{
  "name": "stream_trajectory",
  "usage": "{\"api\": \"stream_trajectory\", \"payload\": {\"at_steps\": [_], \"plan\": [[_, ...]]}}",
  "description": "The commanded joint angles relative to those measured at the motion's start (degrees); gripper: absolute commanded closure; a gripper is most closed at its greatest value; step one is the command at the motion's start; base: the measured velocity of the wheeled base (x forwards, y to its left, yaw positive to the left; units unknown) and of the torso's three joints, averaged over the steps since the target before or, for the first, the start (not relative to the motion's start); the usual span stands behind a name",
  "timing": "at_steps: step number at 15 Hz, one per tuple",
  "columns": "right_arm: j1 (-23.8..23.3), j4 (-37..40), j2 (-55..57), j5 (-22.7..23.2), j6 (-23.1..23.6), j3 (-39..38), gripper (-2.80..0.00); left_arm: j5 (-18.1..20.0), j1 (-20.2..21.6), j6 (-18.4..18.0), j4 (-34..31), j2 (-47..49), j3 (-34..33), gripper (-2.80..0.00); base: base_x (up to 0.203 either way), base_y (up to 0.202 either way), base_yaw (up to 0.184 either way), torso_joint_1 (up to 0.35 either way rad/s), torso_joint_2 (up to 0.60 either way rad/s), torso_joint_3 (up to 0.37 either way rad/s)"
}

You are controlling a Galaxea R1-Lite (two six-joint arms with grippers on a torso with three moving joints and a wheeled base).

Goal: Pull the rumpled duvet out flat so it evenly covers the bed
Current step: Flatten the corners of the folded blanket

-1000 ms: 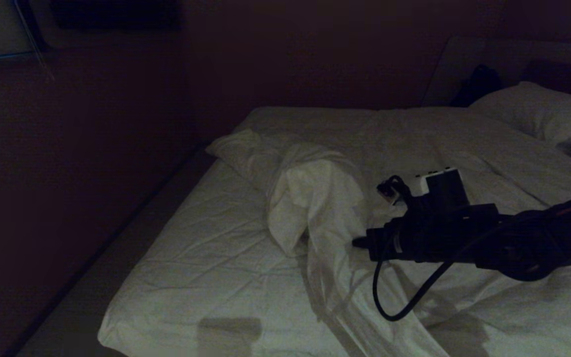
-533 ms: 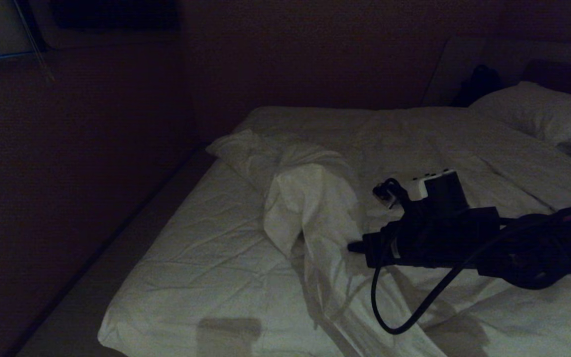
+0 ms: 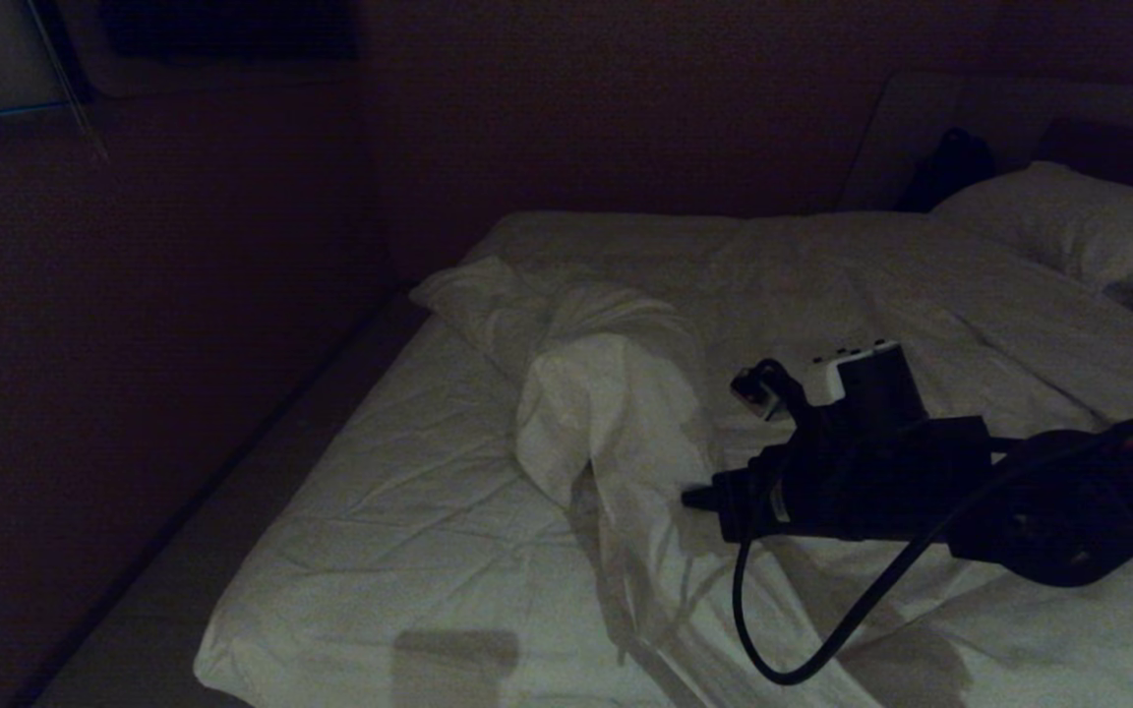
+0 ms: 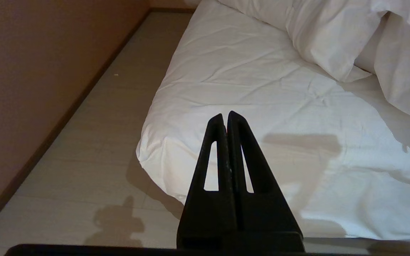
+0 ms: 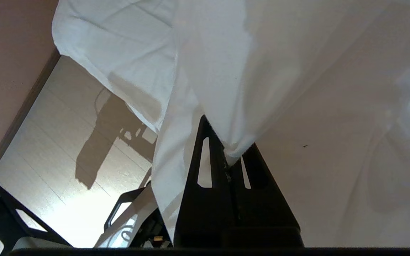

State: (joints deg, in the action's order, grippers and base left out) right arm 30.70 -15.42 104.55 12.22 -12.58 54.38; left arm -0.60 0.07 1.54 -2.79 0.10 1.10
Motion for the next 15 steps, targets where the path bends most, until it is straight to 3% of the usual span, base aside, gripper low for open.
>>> {"api": "stream_trajectory", "payload": {"at_steps": [1,15], "plan": [[0.53,-0.13,-0.24,0.09,-0.07,-0.18,0.0,-0.02,0.01,0.04,-0.03,-0.01,-0.04,0.0,0.0,0.0,0.0,0.0,0.0,0.0],[2.96,-0.31,-0.84,-1.76,0.1,-1.03,0.0,-0.02,0.01,0.04,-0.03,-0.01,-0.04,0.0,0.0,0.0,0.0,0.0,0.0,0.0]]}}
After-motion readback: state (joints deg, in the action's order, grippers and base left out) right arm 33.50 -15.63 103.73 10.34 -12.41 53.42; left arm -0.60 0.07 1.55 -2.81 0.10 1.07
